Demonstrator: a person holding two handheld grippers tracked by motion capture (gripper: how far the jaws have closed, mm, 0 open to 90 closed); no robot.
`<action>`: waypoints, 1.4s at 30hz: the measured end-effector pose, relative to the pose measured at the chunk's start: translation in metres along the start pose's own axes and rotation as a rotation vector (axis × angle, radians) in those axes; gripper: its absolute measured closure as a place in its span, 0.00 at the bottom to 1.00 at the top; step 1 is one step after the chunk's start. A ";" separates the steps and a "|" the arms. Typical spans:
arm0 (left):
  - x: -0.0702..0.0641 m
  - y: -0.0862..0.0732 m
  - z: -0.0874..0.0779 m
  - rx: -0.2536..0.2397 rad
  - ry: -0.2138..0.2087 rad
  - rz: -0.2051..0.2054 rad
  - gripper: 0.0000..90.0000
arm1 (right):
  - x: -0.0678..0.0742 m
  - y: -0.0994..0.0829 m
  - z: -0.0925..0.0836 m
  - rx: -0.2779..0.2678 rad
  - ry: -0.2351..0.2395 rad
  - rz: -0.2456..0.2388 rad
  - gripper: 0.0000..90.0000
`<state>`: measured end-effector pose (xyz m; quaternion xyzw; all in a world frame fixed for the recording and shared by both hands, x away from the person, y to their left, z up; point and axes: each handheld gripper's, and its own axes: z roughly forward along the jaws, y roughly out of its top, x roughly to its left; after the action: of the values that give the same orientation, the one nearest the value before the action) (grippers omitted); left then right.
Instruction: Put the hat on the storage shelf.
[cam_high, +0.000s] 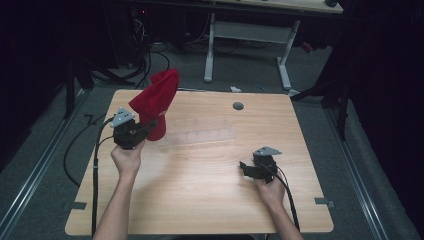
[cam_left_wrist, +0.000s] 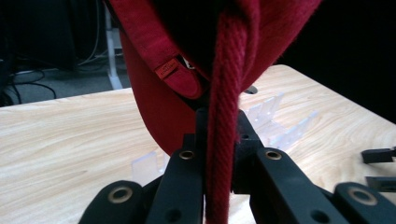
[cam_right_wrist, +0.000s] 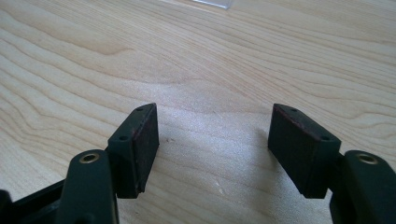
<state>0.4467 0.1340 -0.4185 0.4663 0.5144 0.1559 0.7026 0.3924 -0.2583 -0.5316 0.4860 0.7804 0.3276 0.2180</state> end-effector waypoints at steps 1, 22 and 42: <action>0.000 -0.001 0.001 -0.002 0.001 0.003 0.94 | 0.000 0.000 0.000 0.000 0.000 0.002 0.38; 0.009 -0.022 0.020 -0.004 0.051 0.055 0.94 | 0.000 0.000 0.000 0.000 0.001 0.000 0.37; 0.021 -0.039 0.014 0.019 0.104 0.030 0.93 | 0.000 0.000 0.000 0.000 0.002 0.001 0.37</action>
<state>0.4570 0.1215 -0.4622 0.4719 0.5447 0.1855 0.6680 0.3922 -0.2581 -0.5315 0.4859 0.7804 0.3281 0.2173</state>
